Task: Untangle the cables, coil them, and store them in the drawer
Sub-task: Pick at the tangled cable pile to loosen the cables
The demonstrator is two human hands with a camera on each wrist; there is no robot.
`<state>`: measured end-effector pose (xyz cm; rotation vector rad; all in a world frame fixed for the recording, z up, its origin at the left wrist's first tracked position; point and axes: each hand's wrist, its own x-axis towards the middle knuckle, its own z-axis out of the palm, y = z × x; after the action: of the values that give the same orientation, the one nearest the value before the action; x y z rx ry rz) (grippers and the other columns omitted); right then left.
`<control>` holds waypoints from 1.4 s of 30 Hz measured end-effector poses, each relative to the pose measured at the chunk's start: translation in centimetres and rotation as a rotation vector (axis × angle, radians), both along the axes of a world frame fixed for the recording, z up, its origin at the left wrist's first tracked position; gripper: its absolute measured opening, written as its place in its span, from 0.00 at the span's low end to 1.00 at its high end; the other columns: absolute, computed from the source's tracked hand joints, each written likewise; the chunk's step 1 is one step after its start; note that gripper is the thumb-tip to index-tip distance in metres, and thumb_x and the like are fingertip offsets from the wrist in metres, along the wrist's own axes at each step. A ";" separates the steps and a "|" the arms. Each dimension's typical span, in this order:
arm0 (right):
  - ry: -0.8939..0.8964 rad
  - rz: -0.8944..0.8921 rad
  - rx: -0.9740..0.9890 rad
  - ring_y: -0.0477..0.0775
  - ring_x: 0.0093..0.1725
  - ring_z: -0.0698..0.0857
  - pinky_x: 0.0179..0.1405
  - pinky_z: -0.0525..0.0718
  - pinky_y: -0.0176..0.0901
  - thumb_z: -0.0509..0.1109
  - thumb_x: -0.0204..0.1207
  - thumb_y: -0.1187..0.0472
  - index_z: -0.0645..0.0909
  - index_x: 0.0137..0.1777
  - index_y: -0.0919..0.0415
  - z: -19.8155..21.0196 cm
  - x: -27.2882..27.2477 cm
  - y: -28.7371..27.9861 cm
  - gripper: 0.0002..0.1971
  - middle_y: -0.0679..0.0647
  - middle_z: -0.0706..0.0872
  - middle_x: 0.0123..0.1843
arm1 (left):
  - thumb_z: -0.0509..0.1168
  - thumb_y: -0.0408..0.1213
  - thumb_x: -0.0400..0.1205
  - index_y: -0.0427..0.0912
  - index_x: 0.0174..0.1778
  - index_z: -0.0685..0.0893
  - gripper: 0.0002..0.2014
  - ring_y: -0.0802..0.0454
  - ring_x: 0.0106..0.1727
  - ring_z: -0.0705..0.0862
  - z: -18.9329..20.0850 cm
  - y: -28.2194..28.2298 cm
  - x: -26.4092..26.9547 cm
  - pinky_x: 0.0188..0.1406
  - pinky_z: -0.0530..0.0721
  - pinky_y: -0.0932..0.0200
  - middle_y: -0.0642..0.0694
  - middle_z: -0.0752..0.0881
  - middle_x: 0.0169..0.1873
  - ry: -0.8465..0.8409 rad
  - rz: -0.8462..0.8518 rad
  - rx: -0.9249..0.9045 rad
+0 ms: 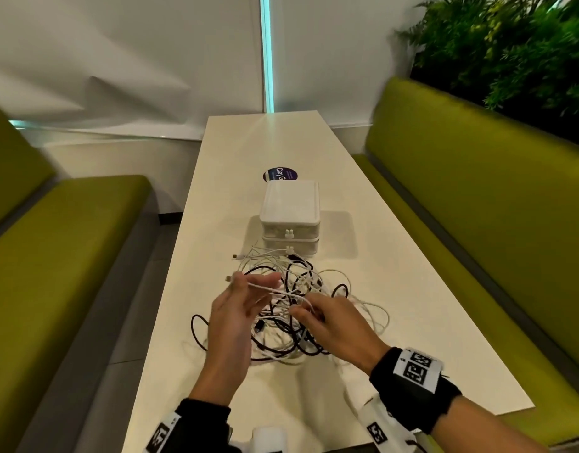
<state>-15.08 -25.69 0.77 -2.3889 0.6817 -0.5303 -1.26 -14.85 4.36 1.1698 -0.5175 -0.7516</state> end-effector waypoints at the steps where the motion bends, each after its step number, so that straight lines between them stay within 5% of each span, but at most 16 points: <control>1: 0.006 0.014 0.060 0.48 0.24 0.69 0.27 0.65 0.45 0.58 0.83 0.37 0.68 0.33 0.57 -0.3 -0.2 -0.2 0.26 0.49 0.70 0.23 | 0.50 0.47 0.89 0.36 0.41 0.82 0.23 0.41 0.50 0.90 0.5 0.1 0.3 0.60 0.82 0.49 0.40 0.89 0.38 0.108 0.016 -0.057; 5: 0.065 0.124 0.039 0.48 0.23 0.68 0.27 0.65 0.46 0.56 0.83 0.36 0.65 0.28 0.54 -0.1 -0.4 -0.3 0.27 0.49 0.67 0.21 | 0.51 0.53 0.87 0.44 0.33 0.70 0.21 0.53 0.23 0.71 2.1 0.7 1.3 0.36 0.85 0.56 0.51 0.66 0.23 0.278 0.086 -0.166; 7: 0.102 0.155 -0.050 0.47 0.22 0.69 0.28 0.69 0.46 0.54 0.83 0.36 0.65 0.29 0.53 0.7 -0.1 -0.3 0.26 0.48 0.67 0.20 | 0.51 0.55 0.86 0.45 0.31 0.69 0.22 0.56 0.21 0.63 2.6 1.2 2.6 0.22 0.74 0.64 0.53 0.63 0.22 0.269 0.212 -0.218; 11: 0.176 0.125 -0.157 0.49 0.24 0.74 0.28 0.74 0.48 0.50 0.85 0.37 0.70 0.34 0.53 1.0 -0.1 -1.3 0.25 0.48 0.74 0.23 | 0.51 0.55 0.88 0.48 0.28 0.70 0.24 0.56 0.21 0.58 3.3 3.0 6.4 0.19 0.57 0.62 0.54 0.63 0.21 0.164 0.448 -0.253; 15: 0.239 0.106 -0.207 0.64 0.34 0.81 0.31 0.68 0.47 0.54 0.87 0.43 0.69 0.34 0.51 0.9 0.8 -0.4 0.20 0.60 0.84 0.32 | 0.56 0.46 0.88 0.46 0.31 0.79 0.20 0.61 0.23 0.71 2.3 2.1 4.3 0.23 0.68 0.64 0.58 0.76 0.22 -0.375 0.299 0.018; 18: 0.217 0.129 -0.241 0.65 0.34 0.83 0.30 0.73 0.49 0.49 0.86 0.41 0.76 0.38 0.54 1.4 2.0 0.8 0.24 0.60 0.86 0.33 | 0.60 0.48 0.85 0.49 0.46 0.89 0.13 0.61 0.44 0.84 -0.8 1.0 1.2 0.42 0.80 0.61 0.57 0.85 0.42 -0.872 0.051 0.176; 21: 0.183 0.169 -0.293 0.64 0.36 0.85 0.33 0.79 0.53 0.41 0.78 0.40 0.81 0.47 0.54 1.4 1.9 1.2 0.29 0.58 0.88 0.36 | 0.56 0.57 0.83 0.56 0.56 0.89 0.18 0.60 0.50 0.85 -3.2 1.0 0.9 0.48 0.82 0.60 0.59 0.86 0.48 -1.023 -0.072 0.277; 24: 0.172 0.202 -0.296 0.60 0.37 0.85 0.35 0.80 0.55 0.44 0.78 0.38 0.80 0.50 0.53 0.7 1.1 1.2 0.27 0.54 0.89 0.38 | 0.50 0.63 0.83 0.55 0.45 0.87 0.23 0.60 0.41 0.82 -4.3 1.7 1.3 0.43 0.81 0.52 0.58 0.86 0.37 -1.162 -0.125 0.397; 30: 0.175 0.153 -0.299 0.57 0.30 0.80 0.28 0.72 0.48 0.42 0.77 0.30 0.73 0.39 0.52 0.2 1.2 0.9 0.29 0.52 0.83 0.30 | 0.50 0.66 0.81 0.48 0.30 0.77 0.27 0.56 0.30 0.76 -3.7 2.9 2.9 0.33 0.74 0.53 0.51 0.79 0.26 -1.062 -0.074 0.342; 35: 0.155 0.083 -0.220 0.49 0.25 0.68 0.27 0.64 0.47 0.39 0.78 0.26 0.68 0.35 0.52 -0.6 0.0 -0.5 0.31 0.47 0.67 0.21 | 0.58 0.57 0.85 0.50 0.26 0.67 0.24 0.52 0.29 0.61 -0.6 4.6 6.1 0.30 0.59 0.52 0.49 0.64 0.26 -0.537 0.202 0.263; 38: 0.166 0.096 -0.231 0.50 0.25 0.68 0.26 0.65 0.49 0.41 0.80 0.30 0.69 0.36 0.52 -0.4 0.3 -0.4 0.29 0.47 0.67 0.21 | 0.58 0.54 0.86 0.45 0.28 0.78 0.24 0.52 0.27 0.70 -0.7 4.5 7.2 0.31 0.67 0.53 0.55 0.75 0.23 -0.511 0.282 0.355; 40: 0.203 0.096 -0.246 0.56 0.27 0.74 0.28 0.63 0.47 0.43 0.83 0.33 0.71 0.37 0.53 -0.1 0.6 -0.1 0.28 0.50 0.74 0.24 | 0.58 0.49 0.88 0.50 0.38 0.88 0.18 0.53 0.33 0.82 -0.6 4.4 6.4 0.33 0.74 0.55 0.63 0.85 0.39 -0.559 0.331 0.340; 42: 0.271 0.103 -0.230 0.63 0.33 0.80 0.31 0.63 0.47 0.48 0.86 0.39 0.70 0.36 0.53 0.0 0.9 0.1 0.24 0.59 0.82 0.31 | 0.58 0.46 0.88 0.51 0.48 0.89 0.14 0.50 0.28 0.84 -0.1 4.3 4.6 0.29 0.77 0.63 0.61 0.84 0.52 -0.620 0.314 0.210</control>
<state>-14.16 -25.56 0.79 -2.7272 0.6364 -0.2538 3.37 -10.53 4.21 1.6445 -0.7524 -0.1598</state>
